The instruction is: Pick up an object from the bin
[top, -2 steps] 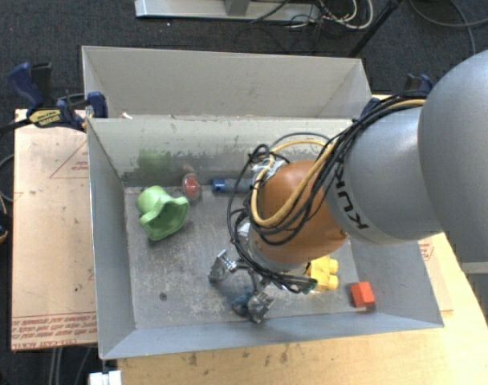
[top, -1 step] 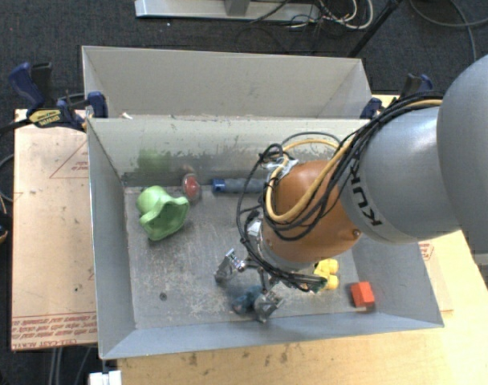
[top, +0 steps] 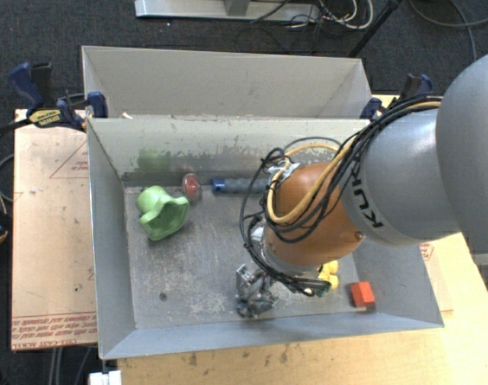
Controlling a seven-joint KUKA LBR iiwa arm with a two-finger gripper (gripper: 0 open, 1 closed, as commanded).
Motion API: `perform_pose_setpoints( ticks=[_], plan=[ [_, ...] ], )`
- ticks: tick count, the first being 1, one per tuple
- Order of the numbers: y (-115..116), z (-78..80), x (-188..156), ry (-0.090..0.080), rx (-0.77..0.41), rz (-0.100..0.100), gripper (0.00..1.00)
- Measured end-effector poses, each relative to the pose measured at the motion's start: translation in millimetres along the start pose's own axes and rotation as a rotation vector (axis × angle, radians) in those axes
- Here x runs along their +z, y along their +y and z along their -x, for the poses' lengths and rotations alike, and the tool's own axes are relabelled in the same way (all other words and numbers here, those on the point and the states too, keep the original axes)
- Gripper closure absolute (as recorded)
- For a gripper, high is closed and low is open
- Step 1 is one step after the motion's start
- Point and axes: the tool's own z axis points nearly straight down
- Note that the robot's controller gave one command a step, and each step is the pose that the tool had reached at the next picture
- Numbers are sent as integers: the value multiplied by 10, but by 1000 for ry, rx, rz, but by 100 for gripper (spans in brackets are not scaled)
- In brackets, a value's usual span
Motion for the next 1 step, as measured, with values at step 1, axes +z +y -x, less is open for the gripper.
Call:
perform_pose_setpoints(
  ticks=[1],
  plan=[
    [-1,19,-400,2,3,2,100]
  ],
)
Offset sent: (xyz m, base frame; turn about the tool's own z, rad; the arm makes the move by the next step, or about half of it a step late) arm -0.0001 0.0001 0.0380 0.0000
